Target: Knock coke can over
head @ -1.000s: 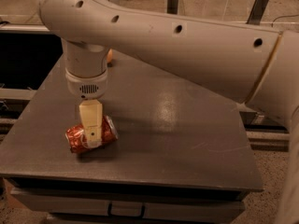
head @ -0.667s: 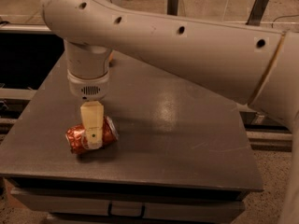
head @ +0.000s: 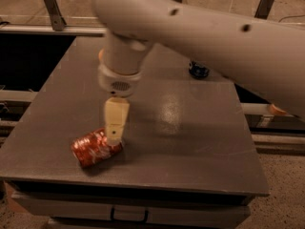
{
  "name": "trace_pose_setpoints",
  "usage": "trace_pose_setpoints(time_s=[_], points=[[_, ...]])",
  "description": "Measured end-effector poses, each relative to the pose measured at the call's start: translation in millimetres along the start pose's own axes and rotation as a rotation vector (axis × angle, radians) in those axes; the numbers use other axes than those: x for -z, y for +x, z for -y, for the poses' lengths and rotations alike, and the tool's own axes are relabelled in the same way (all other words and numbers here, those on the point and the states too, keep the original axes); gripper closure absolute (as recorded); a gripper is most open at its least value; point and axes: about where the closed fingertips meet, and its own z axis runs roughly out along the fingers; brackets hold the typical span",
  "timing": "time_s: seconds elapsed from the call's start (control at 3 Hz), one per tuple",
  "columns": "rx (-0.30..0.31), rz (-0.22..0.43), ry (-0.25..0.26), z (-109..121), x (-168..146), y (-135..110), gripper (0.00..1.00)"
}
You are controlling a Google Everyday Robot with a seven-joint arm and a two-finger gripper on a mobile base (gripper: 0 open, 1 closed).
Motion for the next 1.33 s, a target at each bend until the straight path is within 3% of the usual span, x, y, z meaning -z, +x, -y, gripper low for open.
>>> trace_pose_setpoints(time_s=[0.67, 1.0, 1.33], points=[[-0.273, 0.281, 0.204, -4, 109, 122, 0.0], [-0.378, 0.386, 0.299, -16, 153, 179, 0.0], [-0.405, 0.418, 0.314, -22, 163, 187, 0.0]])
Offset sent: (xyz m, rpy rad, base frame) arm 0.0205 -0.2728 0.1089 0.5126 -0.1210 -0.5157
